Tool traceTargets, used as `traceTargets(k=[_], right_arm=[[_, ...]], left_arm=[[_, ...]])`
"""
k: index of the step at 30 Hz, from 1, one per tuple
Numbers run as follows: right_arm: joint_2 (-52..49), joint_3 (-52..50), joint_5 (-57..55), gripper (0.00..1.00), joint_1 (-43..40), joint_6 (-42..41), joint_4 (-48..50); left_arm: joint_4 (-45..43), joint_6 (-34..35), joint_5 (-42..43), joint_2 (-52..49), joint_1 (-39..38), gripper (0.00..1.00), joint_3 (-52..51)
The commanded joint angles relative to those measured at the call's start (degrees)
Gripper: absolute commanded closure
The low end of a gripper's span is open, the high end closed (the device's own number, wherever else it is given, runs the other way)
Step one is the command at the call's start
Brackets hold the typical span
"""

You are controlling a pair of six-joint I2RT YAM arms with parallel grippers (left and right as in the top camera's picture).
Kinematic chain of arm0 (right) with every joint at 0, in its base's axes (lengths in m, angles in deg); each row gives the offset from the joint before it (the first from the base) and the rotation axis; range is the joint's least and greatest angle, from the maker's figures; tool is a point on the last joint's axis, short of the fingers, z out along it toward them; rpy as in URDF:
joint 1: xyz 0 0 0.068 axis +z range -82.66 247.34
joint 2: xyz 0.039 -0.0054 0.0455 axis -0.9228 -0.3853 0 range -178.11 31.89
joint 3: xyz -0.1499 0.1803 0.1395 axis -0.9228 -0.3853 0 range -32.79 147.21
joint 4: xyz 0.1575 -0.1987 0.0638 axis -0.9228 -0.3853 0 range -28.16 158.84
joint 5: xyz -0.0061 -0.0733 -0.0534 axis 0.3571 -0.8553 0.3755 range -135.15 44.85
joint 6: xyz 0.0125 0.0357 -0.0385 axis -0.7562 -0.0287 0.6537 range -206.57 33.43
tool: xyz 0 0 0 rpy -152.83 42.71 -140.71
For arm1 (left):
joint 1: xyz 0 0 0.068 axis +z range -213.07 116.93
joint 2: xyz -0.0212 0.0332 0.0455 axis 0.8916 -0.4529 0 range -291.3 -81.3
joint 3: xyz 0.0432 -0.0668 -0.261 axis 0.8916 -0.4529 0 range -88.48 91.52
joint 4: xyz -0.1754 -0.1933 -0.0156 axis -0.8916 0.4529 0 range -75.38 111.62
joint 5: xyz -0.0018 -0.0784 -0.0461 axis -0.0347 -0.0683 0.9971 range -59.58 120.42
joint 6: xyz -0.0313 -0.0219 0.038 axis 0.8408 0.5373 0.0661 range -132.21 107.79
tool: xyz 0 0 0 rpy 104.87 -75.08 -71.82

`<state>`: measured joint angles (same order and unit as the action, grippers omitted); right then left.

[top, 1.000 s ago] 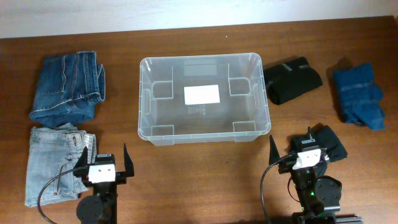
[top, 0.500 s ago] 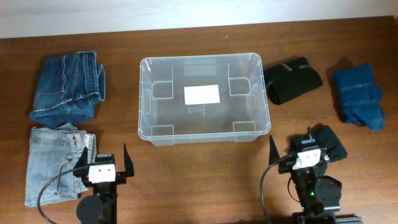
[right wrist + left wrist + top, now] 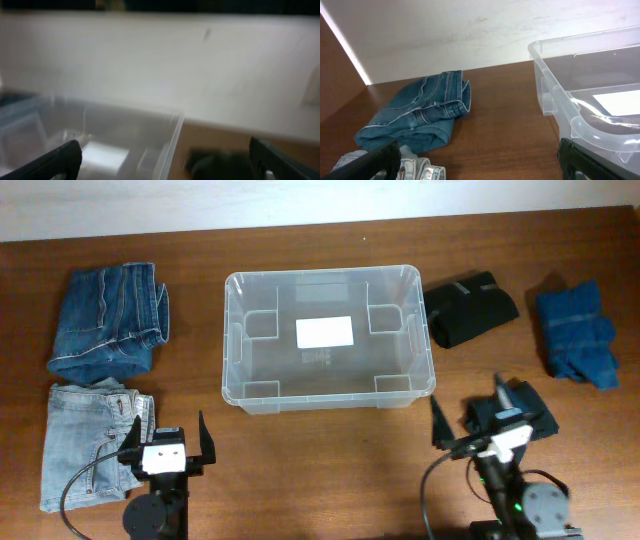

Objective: Pack container
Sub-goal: 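Move the right gripper to the black striped garment and grasp it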

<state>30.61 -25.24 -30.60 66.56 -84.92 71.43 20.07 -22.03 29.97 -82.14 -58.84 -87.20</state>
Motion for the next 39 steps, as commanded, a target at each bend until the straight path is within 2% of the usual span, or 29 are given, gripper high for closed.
traceTargets(k=[1,5,9,14,18,20,22,25,27,30,33,39], right_arm=[[-2.8,11.8,-8.3,0.02,-0.4,-0.4,-1.4],[-13.4,26.5,-17.0,0.01,-0.4,1.4,-12.8],[-35.1,47.9,-21.6,0.01,-1.3,2.8,-29.6],[-60.4,73.4,-13.9,0.01,-6.9,2.6,-51.7],[-76.5,88.9,-1.6,0.02,-9.1,2.4,-65.6],[-82.3,93.3,0.0,0.02,-9.1,2.4,-70.6],[-88.1,94.4,-5.2,0.02,-9.6,1.2,-73.4],[-94.7,94.3,-11.4,0.02,-12.9,-12.0,-73.3],[-99.2,94.3,-11.6,0.02,-16.2,-19.8,-72.4],[-104.7,94.3,-8.7,0.02,-20.1,-26.4,-72.5],[-110.7,94.3,0.3,0.01,-24.0,-27.0,-72.9],[-116.9,94.2,10.0,0.01,-27.7,-25.4,-68.8]], left_arm=[[0.0,-0.1,-0.4,0.5,-0.3,0.0,-0.4],[0.0,-0.1,-0.4,0.5,-0.3,0.0,-0.4],[0.0,-0.1,-0.4,0.5,-0.3,0.0,-0.4],[0.0,-0.1,-0.4,0.5,-0.3,0.0,-0.4],[0.0,-0.1,-0.4,0.5,-0.3,0.0,-0.4],[0.0,-0.1,-0.4,0.5,-0.3,0.0,-0.4],[0.0,-0.1,-0.4,0.5,-0.3,0.0,-0.4],[0.0,-0.1,-0.4,0.5,-0.3,0.0,-0.4],[0.0,-0.1,-0.4,0.5,-0.3,0.0,-0.4],[0.0,-0.1,-0.4,0.5,-0.3,0.0,-0.4],[0.0,-0.1,-0.4,0.5,-0.3,0.0,-0.4],[0.0,-0.1,-0.4,0.5,-0.3,0.0,-0.4]])
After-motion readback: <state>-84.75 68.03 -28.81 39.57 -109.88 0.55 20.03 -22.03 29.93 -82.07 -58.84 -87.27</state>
